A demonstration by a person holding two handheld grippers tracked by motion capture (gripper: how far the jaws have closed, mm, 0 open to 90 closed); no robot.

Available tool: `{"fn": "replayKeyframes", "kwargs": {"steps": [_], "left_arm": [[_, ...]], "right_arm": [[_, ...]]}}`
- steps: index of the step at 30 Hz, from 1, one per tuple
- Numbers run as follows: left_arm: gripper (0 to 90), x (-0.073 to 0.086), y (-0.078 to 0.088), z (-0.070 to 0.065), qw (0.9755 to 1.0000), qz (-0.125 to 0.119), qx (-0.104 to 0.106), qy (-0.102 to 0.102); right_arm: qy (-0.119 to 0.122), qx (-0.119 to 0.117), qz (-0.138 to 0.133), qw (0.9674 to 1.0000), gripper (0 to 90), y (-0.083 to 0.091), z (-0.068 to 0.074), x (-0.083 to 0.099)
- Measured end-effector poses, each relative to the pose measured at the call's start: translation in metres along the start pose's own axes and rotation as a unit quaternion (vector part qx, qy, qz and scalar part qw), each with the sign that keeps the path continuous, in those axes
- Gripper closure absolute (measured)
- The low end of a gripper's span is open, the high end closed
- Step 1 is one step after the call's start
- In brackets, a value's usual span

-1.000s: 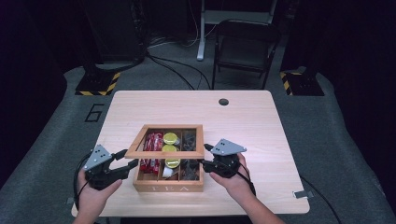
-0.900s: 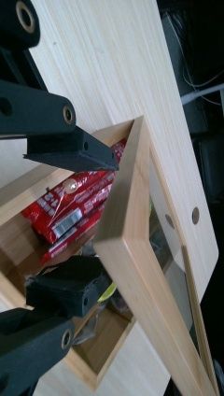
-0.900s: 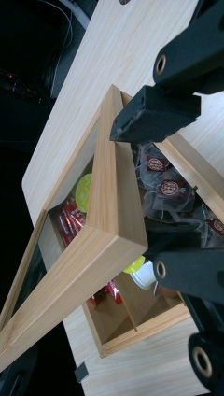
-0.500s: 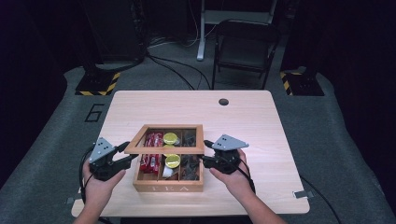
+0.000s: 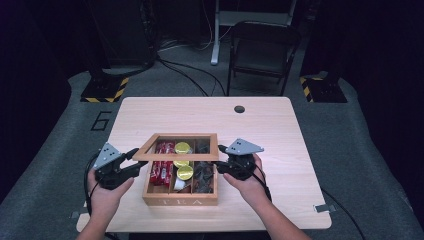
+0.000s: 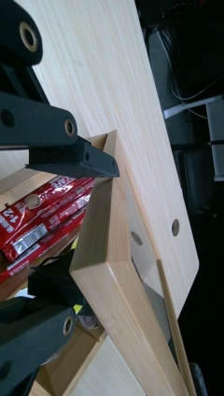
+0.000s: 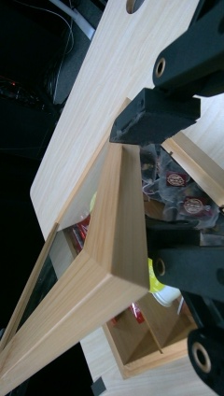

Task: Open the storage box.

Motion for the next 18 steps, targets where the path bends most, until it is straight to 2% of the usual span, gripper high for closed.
{"fn": "replayKeyframes", "kwargs": {"steps": [3,12,15,18], "left_arm": [[53.0,-0.005,-0.001,0.002,1.0000,0.002,0.002,0.003],[53.6,-0.018,-0.007,0.006,1.0000,-0.004,-0.002,0.008],[53.7,-0.022,-0.008,0.007,1.0000,-0.001,-0.002,0.006],[53.7,-0.023,-0.008,0.008,1.0000,0.001,0.000,0.005]], "right_arm": [[0.011,0.004,-0.001,0.9999,53.1,-0.002,-0.003,-0.003],[0.000,0.015,-0.012,0.9998,54.5,-0.010,-0.011,-0.009],[0.005,0.020,-0.004,0.9998,56.1,-0.013,-0.016,-0.009],[-0.007,0.021,0.003,0.9997,57.4,-0.018,-0.020,-0.006]]}}
Point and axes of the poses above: each handheld gripper's, and its own axes: y roughly backward along the jaws, x roughly out of its underside, z roughly to its left, the point moved 7 cm from there along -y, roughly forward along the jaws, and after that the axes turned 8 degrees about -z, right-handed, at the moved point
